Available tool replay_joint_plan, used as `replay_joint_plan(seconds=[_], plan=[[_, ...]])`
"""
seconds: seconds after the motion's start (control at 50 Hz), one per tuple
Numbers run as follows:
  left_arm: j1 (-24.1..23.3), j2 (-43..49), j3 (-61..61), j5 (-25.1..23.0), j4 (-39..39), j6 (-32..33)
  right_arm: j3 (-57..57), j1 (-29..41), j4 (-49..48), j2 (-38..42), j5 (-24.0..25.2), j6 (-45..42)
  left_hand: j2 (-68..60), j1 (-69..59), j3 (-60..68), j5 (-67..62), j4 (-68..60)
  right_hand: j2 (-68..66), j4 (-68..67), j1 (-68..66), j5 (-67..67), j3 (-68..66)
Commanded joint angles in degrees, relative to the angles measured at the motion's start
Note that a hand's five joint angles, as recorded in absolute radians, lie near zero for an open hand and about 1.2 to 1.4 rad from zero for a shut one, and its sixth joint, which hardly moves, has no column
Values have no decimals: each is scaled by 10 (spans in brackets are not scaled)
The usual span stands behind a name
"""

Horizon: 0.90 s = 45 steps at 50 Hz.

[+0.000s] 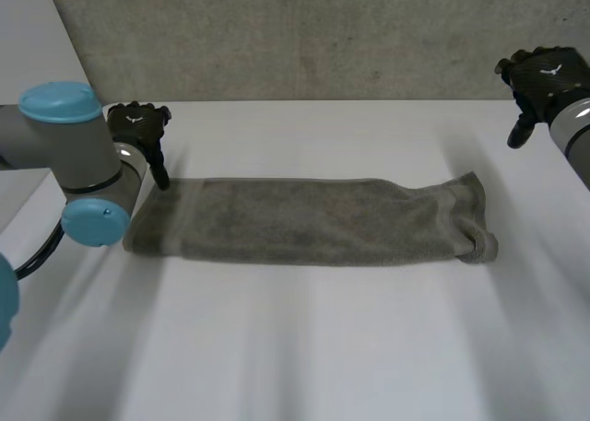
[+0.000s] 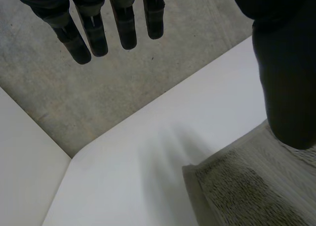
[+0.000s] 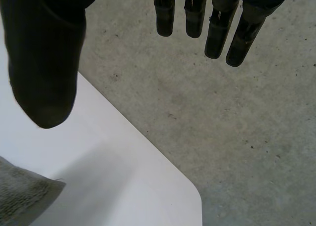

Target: Fold the towel.

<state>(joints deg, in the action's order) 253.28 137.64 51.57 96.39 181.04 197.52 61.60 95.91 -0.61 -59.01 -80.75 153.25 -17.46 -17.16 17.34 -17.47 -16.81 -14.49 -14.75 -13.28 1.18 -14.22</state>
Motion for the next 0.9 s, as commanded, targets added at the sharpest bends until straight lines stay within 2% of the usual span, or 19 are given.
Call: replay_joint_plan(seconds=[0.02,0.06,0.14,0.18,0.22,0.3,0.38,0.44,0.5,0.6,0.66,0.7,0.72,0.76,0.9], plan=[[5,-68,105,-8,0,2,84,-4,32,-68,2,-2,-18,-21,20,82,-25,45,48,33,-12,42],[7,-100,162,-21,5,5,135,-5,57,-89,7,2,-22,-25,23,78,-28,-14,-12,-26,47,-17],[11,-123,215,-58,18,7,193,-11,63,-98,12,4,-22,-25,23,78,-28,-28,-26,-40,61,-31],[15,-140,263,-90,39,9,247,-16,60,-100,33,13,-22,-25,23,78,-28,-33,-31,-45,66,-36],[20,-148,283,-99,53,10,270,-19,52,-99,45,27,-22,-25,23,78,-28,-35,-32,-47,68,-38],[32,-155,322,-101,88,13,321,-34,-8,-92,74,85,-22,-25,23,78,-28,-43,-41,-56,77,-46],[44,-151,335,-103,104,17,339,-37,-40,-83,75,100,-22,-25,23,78,-28,-62,-59,-74,95,-65],[48,-145,335,-103,113,17,333,-38,-67,-33,71,101,-22,-25,23,78,-28,-85,-83,-97,118,-88],[49,-140,335,-103,122,17,331,-39,-70,-21,70,98,-22,-25,23,78,-28,-104,-101,-116,137,-107],[49,-122,334,-102,144,18,310,-49,-71,6,67,93,-22,-25,23,78,-28,-262,-259,-274,295,-264],[50,-120,333,-102,146,18,306,-52,-70,15,64,88,-22,-25,23,78,-28,-302,-300,-315,336,-305],[49,-119,334,-102,146,18,301,-61,-72,21,50,70,-22,-25,23,78,-28,-480,-477,-492,513,-482],[50,-119,334,-102,146,18,301,-61,-72,21,50,70,-22,-25,23,78,-28,-481,-478,-493,514,-483],[50,-119,335,-102,146,18,301,-72,-76,18,27,41,-22,-25,23,78,-28,-623,-620,-635,656,-626],[49,-119,336,-102,146,18,310,-82,-88,6,3,-16,-22,-25,23,78,-28,-655,-652,-667,688,-658]])
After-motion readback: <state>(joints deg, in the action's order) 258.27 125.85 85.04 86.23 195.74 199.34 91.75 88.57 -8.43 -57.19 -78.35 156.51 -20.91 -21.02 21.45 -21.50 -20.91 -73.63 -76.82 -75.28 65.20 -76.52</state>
